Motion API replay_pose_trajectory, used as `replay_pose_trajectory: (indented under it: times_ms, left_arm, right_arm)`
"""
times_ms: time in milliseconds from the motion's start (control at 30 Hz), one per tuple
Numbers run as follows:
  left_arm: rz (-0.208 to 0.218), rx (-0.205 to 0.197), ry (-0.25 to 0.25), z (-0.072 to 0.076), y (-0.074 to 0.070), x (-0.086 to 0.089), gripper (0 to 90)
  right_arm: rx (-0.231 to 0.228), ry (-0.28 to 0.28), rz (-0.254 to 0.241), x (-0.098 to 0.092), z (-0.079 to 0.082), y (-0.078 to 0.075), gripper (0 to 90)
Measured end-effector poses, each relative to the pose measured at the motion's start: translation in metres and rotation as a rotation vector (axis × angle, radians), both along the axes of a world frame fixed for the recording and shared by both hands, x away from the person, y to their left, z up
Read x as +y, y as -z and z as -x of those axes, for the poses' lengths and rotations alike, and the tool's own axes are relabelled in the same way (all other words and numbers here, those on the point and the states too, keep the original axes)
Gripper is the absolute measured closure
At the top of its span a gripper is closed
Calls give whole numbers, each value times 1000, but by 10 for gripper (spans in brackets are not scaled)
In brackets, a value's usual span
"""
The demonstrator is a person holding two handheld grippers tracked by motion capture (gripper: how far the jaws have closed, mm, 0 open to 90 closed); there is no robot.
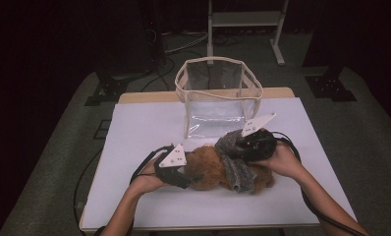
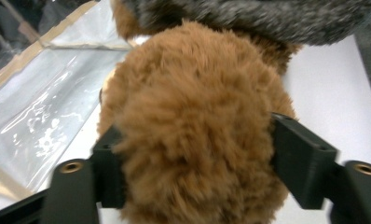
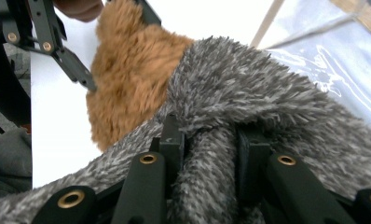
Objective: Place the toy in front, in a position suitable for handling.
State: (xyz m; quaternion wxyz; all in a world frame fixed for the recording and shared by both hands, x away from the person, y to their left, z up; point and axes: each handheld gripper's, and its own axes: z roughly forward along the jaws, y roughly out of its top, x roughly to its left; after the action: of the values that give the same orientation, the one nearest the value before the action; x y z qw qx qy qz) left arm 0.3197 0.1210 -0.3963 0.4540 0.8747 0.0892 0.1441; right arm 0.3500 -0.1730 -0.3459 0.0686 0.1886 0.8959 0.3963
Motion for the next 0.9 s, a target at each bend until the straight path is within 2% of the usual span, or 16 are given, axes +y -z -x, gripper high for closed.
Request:
replay_pose_trajectory:
  times_ms: [33,100,167,267,367,400,433,467,500,567,633,667,767,900]
  left_arm:
    - [0,8,-14,-1,1,1,217]
    - [10,28,-22,-3,4,4,213]
    - [30,39,-9,-4,7,7,268]
    - [35,38,-5,-5,8,6,349]
    - [58,39,-1,-4,7,2,366]
    - [58,39,-1,-4,7,2,370]
    - [68,36,9,-3,5,-1,371]
    - [68,36,9,-3,5,-1,371]
    - [64,28,21,0,3,-4,370]
    - [53,17,26,2,2,-6,370]
    - [24,11,28,2,4,-5,369]
    - [24,16,27,2,6,-4,368]
    - [28,21,28,1,8,-3,361]
    - [31,25,25,1,8,-3,356]
  right_arm:
    - [-2,5,-5,-2,0,1,683]
    - [-3,17,-10,-4,0,3,683]
    - [3,19,-22,-5,-2,4,683]
    - [5,17,-23,-4,-3,3,682]
    - [-27,-18,-45,9,0,-13,682]
    - [-27,-18,-45,9,0,-13,682]
    - [-29,-55,-61,22,1,-19,682]
    - [-29,-55,-61,22,1,-19,682]
    - [-33,-94,-63,37,2,-22,682]
    - [-33,-123,-65,49,3,-21,682]
    - [-31,-139,-35,58,3,-17,681]
    - [-26,-140,-19,60,2,-14,682]
    - [-13,-130,-9,50,-1,-8,681]
    - [-36,-54,36,25,-5,-10,680]
